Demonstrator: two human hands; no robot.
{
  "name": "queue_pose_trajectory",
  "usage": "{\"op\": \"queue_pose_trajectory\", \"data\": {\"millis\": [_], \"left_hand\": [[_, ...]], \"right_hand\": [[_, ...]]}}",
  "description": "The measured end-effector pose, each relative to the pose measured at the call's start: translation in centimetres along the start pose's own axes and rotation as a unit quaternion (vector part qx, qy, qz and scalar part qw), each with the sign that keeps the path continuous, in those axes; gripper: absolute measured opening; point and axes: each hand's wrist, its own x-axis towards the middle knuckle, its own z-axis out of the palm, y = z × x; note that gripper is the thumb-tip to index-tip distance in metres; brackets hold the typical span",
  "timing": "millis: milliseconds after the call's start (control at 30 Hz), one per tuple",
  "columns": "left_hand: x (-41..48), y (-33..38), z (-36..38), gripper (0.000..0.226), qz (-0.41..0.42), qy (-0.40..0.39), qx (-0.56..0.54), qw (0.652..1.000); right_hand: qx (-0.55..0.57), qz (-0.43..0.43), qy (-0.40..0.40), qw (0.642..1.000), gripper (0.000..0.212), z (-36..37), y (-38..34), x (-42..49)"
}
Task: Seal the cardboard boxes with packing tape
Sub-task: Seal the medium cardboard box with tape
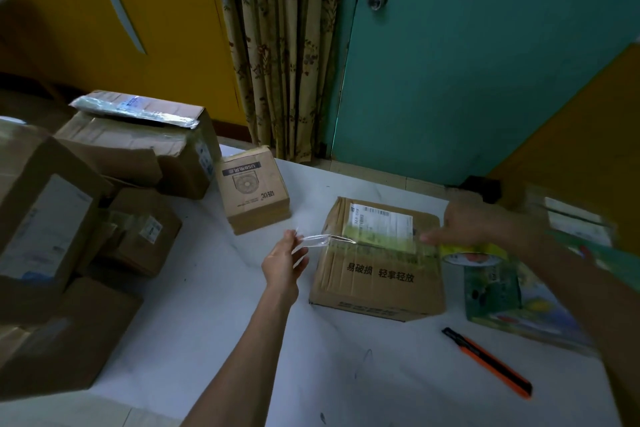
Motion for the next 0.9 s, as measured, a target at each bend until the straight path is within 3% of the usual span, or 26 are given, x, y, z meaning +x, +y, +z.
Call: {"op": "queue_pose_trajectory", "data": {"millis": [167,267,367,500,600,667,767,900], "left_hand": [[0.5,-1.8,0.6,0.023,0.089,0.020,0.109,0.990],[1.4,-3.4,0.0,0.041,0.130,-0.035,0.183,0.974],[1.7,-4.5,-0.3,0.042,0.132,-0.090,0.273,0.949],[2.5,-3.4,-1.1,0.072,0.103,-0.077,0.434,0.891],[3.0,-1.7,-1.7,0.070,0.104,-0.071,0.537,0.834],[2.8,-0.1,-0.9,0.070,0.156,-0.057,0.530,0.831],[-0.3,3.1,3.3,0.077,0.204,-0.098,0.435,0.871],[-3.3,2.9,8.3,0.093,0.157,-0.150,0.496,0.841]], "right_hand": [[0.010,0.017,0.020,1.000,0.074,1.4,0.0,0.2],[-0.011,0.015,0.039,0.999,0.074,1.5,-0.3,0.0],[-0.044,0.011,0.052,0.998,0.073,1.5,-0.4,0.0],[-0.092,-0.004,0.070,0.993,0.056,1.5,-0.8,0.1],[-0.106,-0.010,0.074,0.992,0.058,1.7,-1.1,0.7],[-0.109,-0.006,0.070,0.992,0.056,1.8,-1.2,0.9],[-0.098,-0.007,0.067,0.993,0.053,1.8,-1.2,1.0],[-0.111,-0.005,0.071,0.991,0.058,1.9,-1.1,1.0]]}}
